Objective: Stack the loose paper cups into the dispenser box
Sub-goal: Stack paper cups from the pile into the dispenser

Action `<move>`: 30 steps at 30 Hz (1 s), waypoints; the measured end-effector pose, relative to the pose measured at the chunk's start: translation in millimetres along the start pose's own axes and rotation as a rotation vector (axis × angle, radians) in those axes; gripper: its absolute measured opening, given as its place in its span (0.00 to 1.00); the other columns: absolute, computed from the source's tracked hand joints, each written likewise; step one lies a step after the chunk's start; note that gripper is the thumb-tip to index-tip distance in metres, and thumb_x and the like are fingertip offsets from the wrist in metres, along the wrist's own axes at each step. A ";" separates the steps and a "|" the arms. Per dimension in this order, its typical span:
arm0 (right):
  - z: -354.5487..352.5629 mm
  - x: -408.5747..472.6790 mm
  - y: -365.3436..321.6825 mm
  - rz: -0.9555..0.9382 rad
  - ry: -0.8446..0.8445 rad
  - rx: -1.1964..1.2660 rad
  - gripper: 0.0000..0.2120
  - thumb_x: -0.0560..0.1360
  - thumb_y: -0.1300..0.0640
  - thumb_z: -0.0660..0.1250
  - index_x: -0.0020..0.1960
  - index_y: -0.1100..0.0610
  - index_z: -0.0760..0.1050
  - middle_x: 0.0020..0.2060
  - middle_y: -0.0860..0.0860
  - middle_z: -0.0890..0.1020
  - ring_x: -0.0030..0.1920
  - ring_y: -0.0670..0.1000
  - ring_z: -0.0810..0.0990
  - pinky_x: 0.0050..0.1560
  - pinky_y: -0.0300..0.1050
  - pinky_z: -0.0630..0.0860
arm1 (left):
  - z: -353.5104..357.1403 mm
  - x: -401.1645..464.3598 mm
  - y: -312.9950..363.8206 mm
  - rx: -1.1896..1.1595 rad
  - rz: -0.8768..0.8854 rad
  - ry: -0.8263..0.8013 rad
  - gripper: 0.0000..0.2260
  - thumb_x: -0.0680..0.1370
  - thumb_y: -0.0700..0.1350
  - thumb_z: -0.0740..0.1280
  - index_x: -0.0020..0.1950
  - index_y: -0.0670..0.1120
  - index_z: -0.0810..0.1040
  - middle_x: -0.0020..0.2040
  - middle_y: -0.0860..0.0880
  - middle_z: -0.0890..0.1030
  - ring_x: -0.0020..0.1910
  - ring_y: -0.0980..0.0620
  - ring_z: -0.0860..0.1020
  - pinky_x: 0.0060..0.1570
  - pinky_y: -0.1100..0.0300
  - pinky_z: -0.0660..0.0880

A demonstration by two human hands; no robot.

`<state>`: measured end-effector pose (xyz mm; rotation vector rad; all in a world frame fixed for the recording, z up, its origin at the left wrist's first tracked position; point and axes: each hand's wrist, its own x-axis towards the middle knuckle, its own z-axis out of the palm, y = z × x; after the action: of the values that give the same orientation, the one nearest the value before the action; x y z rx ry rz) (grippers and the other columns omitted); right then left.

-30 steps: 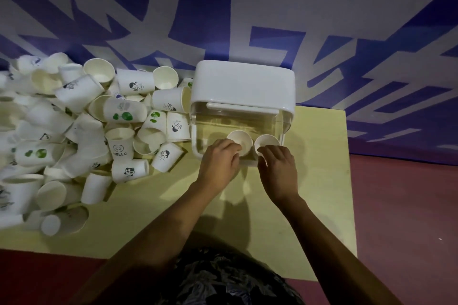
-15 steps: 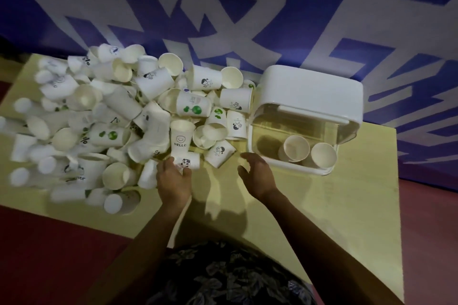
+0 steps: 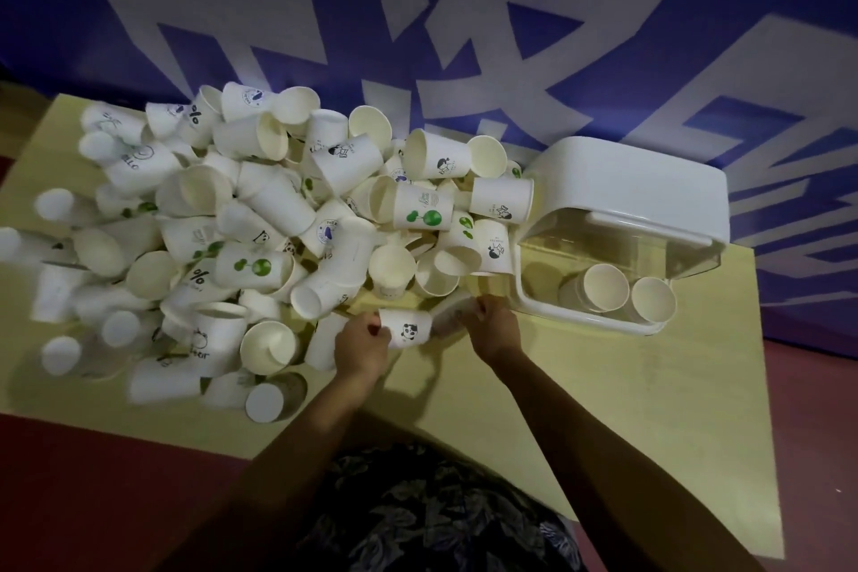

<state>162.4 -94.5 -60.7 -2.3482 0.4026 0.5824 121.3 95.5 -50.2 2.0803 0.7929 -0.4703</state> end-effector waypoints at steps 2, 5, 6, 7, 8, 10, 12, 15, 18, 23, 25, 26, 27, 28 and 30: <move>2.7 -12.3 -0.3 0.029 0.016 0.018 0.07 0.77 0.58 0.64 0.50 0.61 0.76 0.47 0.58 0.82 0.49 0.61 0.79 0.45 0.48 0.72 | -4.2 -5.6 -4.9 0.018 0.035 -0.019 0.04 0.76 0.40 0.66 0.49 0.43 0.79 0.47 0.46 0.81 0.47 0.46 0.78 0.46 0.57 0.72; 3.3 -32.9 3.1 -0.012 0.067 0.017 0.08 0.78 0.59 0.62 0.48 0.62 0.78 0.43 0.56 0.82 0.45 0.58 0.79 0.41 0.46 0.70 | -10.2 -16.6 -9.0 0.013 0.172 -0.013 0.02 0.76 0.39 0.66 0.46 0.43 0.79 0.41 0.48 0.81 0.41 0.49 0.76 0.40 0.58 0.69; 2.4 -40.1 4.4 -0.033 0.092 0.012 0.08 0.79 0.58 0.62 0.47 0.62 0.78 0.41 0.55 0.82 0.43 0.58 0.79 0.40 0.47 0.71 | -11.6 -20.1 -9.2 0.018 0.243 -0.004 0.02 0.75 0.39 0.66 0.44 0.43 0.78 0.39 0.48 0.80 0.40 0.49 0.76 0.39 0.57 0.69; 1.0 -46.8 6.6 -0.057 0.127 0.007 0.09 0.79 0.58 0.63 0.45 0.62 0.78 0.40 0.55 0.82 0.41 0.57 0.79 0.40 0.48 0.72 | -12.9 -23.3 -8.6 0.034 0.321 0.009 0.01 0.75 0.38 0.67 0.44 0.42 0.78 0.38 0.48 0.80 0.39 0.49 0.76 0.38 0.56 0.71; -1.1 -53.1 8.7 -0.079 0.166 0.001 0.08 0.78 0.57 0.64 0.45 0.61 0.79 0.39 0.55 0.82 0.40 0.57 0.79 0.40 0.48 0.73 | -13.6 -25.4 -7.4 0.061 0.399 0.021 0.01 0.75 0.38 0.67 0.44 0.42 0.78 0.38 0.48 0.79 0.38 0.49 0.76 0.38 0.55 0.71; -7.6 -64.4 11.7 -0.092 0.236 -0.008 0.07 0.77 0.57 0.66 0.46 0.59 0.80 0.41 0.53 0.83 0.41 0.56 0.80 0.40 0.48 0.75 | -14.3 -29.6 -1.0 0.136 0.537 0.039 0.02 0.74 0.37 0.68 0.45 0.42 0.79 0.39 0.48 0.78 0.38 0.51 0.75 0.37 0.57 0.71; -16.3 -73.4 13.9 -0.096 0.287 -0.025 0.05 0.77 0.57 0.66 0.47 0.56 0.80 0.42 0.51 0.84 0.41 0.55 0.80 0.38 0.45 0.74 | -13.8 -34.4 10.0 0.204 0.632 0.047 0.03 0.74 0.38 0.68 0.46 0.42 0.80 0.40 0.47 0.77 0.37 0.49 0.74 0.36 0.57 0.71; -31.2 -84.4 19.0 -0.165 0.370 -0.048 0.04 0.76 0.58 0.67 0.45 0.56 0.79 0.41 0.52 0.83 0.40 0.56 0.80 0.37 0.47 0.75 | -10.6 -44.4 29.8 0.246 0.745 0.047 0.05 0.74 0.39 0.68 0.48 0.43 0.80 0.44 0.46 0.77 0.41 0.47 0.75 0.37 0.56 0.71; -50.8 -91.6 24.2 -0.221 0.479 -0.024 0.03 0.75 0.60 0.68 0.48 0.58 0.80 0.41 0.54 0.84 0.40 0.57 0.81 0.38 0.50 0.78 | -3.6 -56.4 53.4 0.214 0.879 0.039 0.05 0.75 0.40 0.68 0.50 0.43 0.80 0.46 0.48 0.77 0.43 0.48 0.76 0.38 0.55 0.74; -92.7 -95.0 40.3 -0.271 0.622 -0.003 0.04 0.78 0.60 0.66 0.49 0.59 0.79 0.42 0.54 0.83 0.40 0.57 0.80 0.36 0.49 0.77 | 19.9 -77.1 100.0 0.135 1.010 0.017 0.06 0.78 0.42 0.66 0.52 0.44 0.81 0.46 0.50 0.77 0.46 0.51 0.76 0.43 0.56 0.75; -113.5 -95.0 50.2 -0.276 0.683 -0.020 0.05 0.78 0.61 0.65 0.49 0.59 0.79 0.41 0.54 0.82 0.41 0.57 0.79 0.36 0.47 0.75 | 33.1 -83.0 118.0 0.122 1.034 0.001 0.07 0.78 0.43 0.65 0.53 0.44 0.81 0.47 0.49 0.77 0.46 0.51 0.76 0.44 0.55 0.75; -124.4 -94.4 55.4 -0.271 0.709 -0.036 0.05 0.79 0.61 0.65 0.49 0.59 0.79 0.41 0.54 0.82 0.41 0.57 0.78 0.36 0.45 0.73 | 40.5 -85.2 126.6 0.126 1.047 -0.003 0.07 0.79 0.43 0.65 0.53 0.44 0.81 0.47 0.49 0.77 0.46 0.50 0.76 0.45 0.54 0.75; -134.9 -92.9 61.1 -0.264 0.732 -0.056 0.05 0.79 0.61 0.65 0.49 0.59 0.79 0.41 0.54 0.82 0.42 0.57 0.78 0.36 0.44 0.72 | 48.4 -87.6 134.9 0.128 1.061 -0.008 0.07 0.79 0.43 0.65 0.54 0.44 0.81 0.47 0.49 0.77 0.46 0.50 0.76 0.45 0.54 0.75; -145.2 -91.4 66.8 -0.257 0.751 -0.072 0.05 0.79 0.61 0.65 0.49 0.59 0.79 0.42 0.54 0.83 0.43 0.57 0.77 0.37 0.42 0.70 | 56.4 -90.0 142.9 0.126 1.074 -0.014 0.08 0.78 0.43 0.65 0.54 0.44 0.81 0.47 0.49 0.77 0.46 0.50 0.76 0.45 0.54 0.75; -164.2 -86.9 79.6 -0.243 0.769 -0.088 0.05 0.79 0.62 0.65 0.50 0.59 0.80 0.44 0.55 0.83 0.46 0.57 0.77 0.39 0.41 0.69 | 73.4 -95.5 158.7 0.132 1.093 -0.024 0.08 0.78 0.42 0.66 0.54 0.43 0.82 0.47 0.49 0.77 0.45 0.50 0.76 0.43 0.54 0.76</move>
<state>103.2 -252.3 50.7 -2.5845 0.4164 -0.4514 156.6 -70.5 54.3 2.2592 -0.4488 0.0724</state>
